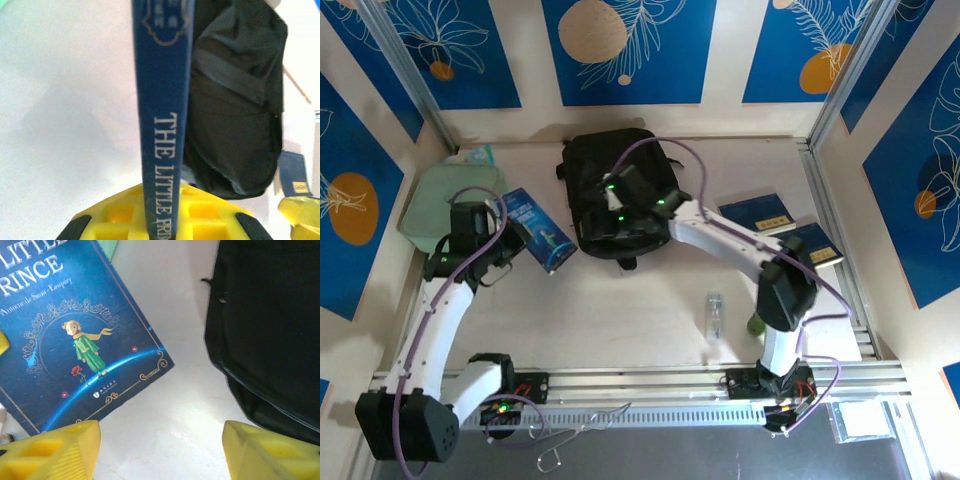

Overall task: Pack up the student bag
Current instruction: Pick up the book from the middle-left of the table, then pass the book.

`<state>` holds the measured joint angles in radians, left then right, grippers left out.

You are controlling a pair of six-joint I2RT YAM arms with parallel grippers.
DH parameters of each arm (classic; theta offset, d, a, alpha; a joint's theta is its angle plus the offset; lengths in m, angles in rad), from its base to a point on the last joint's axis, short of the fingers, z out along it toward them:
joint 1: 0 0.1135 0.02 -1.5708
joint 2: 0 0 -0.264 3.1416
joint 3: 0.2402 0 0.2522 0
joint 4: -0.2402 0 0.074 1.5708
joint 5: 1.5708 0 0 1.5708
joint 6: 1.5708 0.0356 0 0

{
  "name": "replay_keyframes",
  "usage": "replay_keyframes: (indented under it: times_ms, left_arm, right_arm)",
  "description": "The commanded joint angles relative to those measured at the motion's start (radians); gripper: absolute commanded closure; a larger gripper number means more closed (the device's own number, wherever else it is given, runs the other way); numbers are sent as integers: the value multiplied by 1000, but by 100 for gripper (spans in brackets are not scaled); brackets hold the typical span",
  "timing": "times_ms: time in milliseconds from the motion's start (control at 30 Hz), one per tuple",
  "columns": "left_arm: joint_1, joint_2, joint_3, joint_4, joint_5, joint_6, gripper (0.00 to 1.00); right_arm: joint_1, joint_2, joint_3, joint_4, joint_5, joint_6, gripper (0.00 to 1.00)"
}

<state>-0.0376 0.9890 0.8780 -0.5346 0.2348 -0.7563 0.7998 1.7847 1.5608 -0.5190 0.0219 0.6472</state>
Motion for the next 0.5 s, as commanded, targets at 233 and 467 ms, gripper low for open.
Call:
replay_keyframes:
  times_ms: [233, 467]
  left_arm:
    - [-102, 173, 92, 560, 144, -313, 100]
    - [-219, 295, 84, 837, 67, -463, 100]
  right_arm:
    - [-243, -193, -433, 553, -402, 357, 15]
    - [-327, -228, -629, 962, -454, 681, 3]
